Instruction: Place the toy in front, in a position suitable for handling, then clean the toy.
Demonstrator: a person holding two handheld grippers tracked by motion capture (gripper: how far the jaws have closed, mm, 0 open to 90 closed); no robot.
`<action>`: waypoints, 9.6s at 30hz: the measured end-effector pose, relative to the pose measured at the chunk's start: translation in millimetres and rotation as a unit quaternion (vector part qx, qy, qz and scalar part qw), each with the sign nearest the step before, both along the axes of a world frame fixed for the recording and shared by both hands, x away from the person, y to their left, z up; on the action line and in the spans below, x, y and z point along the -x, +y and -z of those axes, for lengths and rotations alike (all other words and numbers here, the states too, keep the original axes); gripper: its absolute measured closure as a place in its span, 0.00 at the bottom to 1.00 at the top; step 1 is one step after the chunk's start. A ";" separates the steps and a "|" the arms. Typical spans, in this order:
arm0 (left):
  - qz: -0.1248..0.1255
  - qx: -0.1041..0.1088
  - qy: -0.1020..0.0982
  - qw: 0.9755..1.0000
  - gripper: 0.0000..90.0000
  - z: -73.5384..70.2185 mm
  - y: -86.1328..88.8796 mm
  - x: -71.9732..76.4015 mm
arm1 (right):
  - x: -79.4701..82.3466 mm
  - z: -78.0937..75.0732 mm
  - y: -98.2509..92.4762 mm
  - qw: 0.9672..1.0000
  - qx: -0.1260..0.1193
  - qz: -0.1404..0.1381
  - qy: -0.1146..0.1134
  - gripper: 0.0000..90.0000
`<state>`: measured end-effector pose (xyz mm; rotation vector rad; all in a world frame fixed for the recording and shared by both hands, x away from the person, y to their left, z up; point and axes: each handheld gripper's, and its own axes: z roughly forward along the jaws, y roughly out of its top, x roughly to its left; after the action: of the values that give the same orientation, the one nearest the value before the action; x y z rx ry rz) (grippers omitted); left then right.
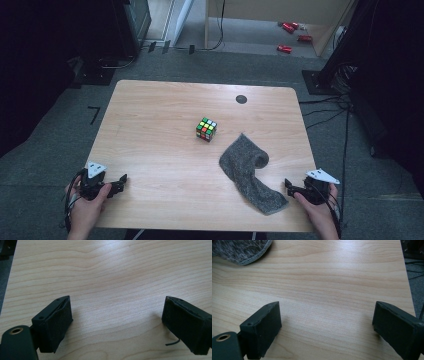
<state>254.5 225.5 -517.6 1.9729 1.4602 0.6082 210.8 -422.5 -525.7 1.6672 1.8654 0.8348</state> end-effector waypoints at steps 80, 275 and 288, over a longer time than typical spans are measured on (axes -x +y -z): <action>0.154 0.061 -0.031 0.986 0.11 -24.1 -225.0 -110.5 | 2.8 -1.5 15.5 1.000 -0.017 -0.025 -0.005 0.15; 0.302 0.041 -0.006 0.952 0.39 -21.5 -186.3 -28.3 | -23.0 -9.9 142.3 0.970 0.038 -0.229 -0.070 0.36; 0.304 0.043 -0.002 0.952 0.39 -20.1 -185.7 -29.2 | -35.3 -39.1 137.0 0.961 -0.010 -0.239 -0.136 0.09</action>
<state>283.7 39.8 -497.5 2.1899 0.7813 0.2652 246.1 -285.5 -486.7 1.0488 2.0871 1.2082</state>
